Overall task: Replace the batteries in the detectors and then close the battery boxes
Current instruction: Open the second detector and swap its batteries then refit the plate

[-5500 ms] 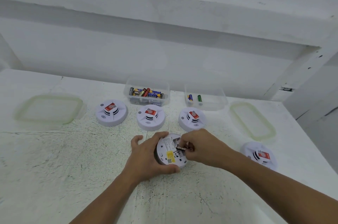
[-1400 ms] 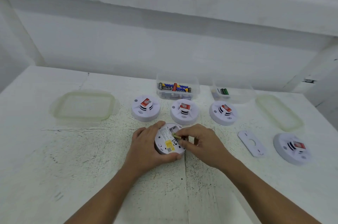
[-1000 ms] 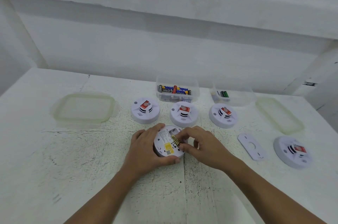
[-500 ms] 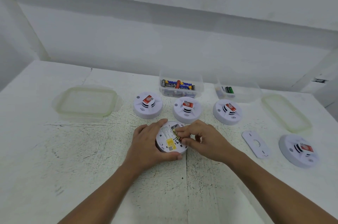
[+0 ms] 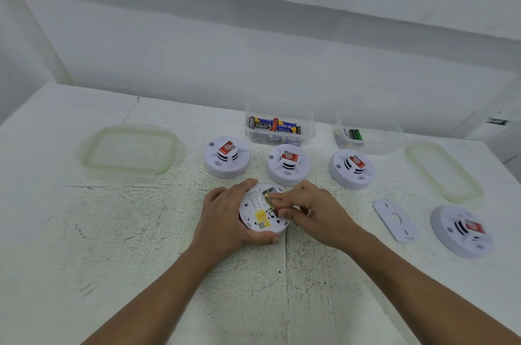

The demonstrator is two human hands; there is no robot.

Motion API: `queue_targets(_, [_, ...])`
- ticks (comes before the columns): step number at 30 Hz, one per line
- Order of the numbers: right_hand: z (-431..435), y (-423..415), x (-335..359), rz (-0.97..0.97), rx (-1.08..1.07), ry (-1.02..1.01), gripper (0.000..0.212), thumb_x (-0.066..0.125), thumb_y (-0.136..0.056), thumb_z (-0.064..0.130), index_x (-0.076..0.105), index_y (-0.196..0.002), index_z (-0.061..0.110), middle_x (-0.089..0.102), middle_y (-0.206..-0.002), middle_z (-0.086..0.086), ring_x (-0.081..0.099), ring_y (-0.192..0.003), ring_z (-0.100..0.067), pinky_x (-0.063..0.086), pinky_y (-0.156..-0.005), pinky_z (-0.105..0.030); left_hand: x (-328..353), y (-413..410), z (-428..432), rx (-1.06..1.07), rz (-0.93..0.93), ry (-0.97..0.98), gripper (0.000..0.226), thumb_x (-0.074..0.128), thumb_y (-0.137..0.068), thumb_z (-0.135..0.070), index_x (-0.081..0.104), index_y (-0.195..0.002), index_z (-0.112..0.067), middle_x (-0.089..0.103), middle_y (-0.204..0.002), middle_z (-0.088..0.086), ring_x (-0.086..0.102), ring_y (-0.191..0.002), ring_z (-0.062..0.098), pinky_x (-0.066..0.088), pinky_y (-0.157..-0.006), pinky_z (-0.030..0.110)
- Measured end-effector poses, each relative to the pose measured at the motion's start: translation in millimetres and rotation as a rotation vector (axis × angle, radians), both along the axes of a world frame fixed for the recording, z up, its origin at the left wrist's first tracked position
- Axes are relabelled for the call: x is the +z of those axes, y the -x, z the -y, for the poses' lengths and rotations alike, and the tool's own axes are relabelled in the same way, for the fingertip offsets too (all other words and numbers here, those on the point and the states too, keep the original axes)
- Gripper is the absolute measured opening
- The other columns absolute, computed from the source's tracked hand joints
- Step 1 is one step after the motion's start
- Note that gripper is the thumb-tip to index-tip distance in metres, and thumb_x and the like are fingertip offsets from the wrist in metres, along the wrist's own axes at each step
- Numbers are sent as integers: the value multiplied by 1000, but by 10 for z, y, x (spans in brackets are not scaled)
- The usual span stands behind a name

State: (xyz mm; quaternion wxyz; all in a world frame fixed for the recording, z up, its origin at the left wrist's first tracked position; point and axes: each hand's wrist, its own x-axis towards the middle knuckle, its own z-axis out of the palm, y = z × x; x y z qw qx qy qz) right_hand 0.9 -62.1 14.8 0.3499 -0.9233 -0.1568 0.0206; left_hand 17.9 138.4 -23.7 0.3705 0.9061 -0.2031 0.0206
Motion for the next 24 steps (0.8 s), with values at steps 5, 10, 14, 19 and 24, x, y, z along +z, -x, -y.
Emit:
queue_targets(5, [-17, -14, -19, 11, -2, -5, 18, 71, -83, 20, 74, -100, 23, 61, -107, 30, 56, -96, -6, 43, -81, -10, -3, 0, 7, -2, -8, -4, 121, 49, -38, -95, 47, -136, -24, 52, -127, -20, 40, -109, -7, 21, -104, 27])
queue_targets(10, [-22, 3, -16, 24, 9, -13, 19, 69, -85, 21, 73, -104, 22, 62, -110, 27, 52, -95, -4, 38, -78, -4, -3, -2, 5, -2, -14, -11, 120, 50, -38, -95, 46, -136, -25, 52, -127, -20, 38, -108, -9, 20, -104, 25])
queue_targets(14, [-26, 14, -37, 36, 23, -44, 23, 69, -85, 18, 73, -107, 16, 63, -112, 22, 49, -92, -2, 38, -78, -3, 12, 4, 16, 17, 4, 7, 114, 57, -40, -87, 48, -135, -24, 44, -120, -28, 30, -103, -17, 21, -102, 25])
queue_targets(19, [0, 45, -35, 44, 64, 4, 28, 65, -88, 19, 68, -116, 17, 56, -123, 24, 42, -98, 1, 34, -82, -2, 30, 9, 16, 19, -3, 4, 113, 57, -40, -87, 49, -134, -24, 43, -118, -28, 26, -100, -19, 20, -101, 25])
queue_targets(24, [-8, 93, -71, 79, 62, 35, 28, 61, -89, 21, 69, -115, 15, 56, -125, 22, 39, -102, 2, 31, -86, -1, 51, 24, 10, 15, -31, 12, 114, 58, -38, -86, 47, -135, -27, 41, -117, -29, 25, -96, -20, 17, -100, 23])
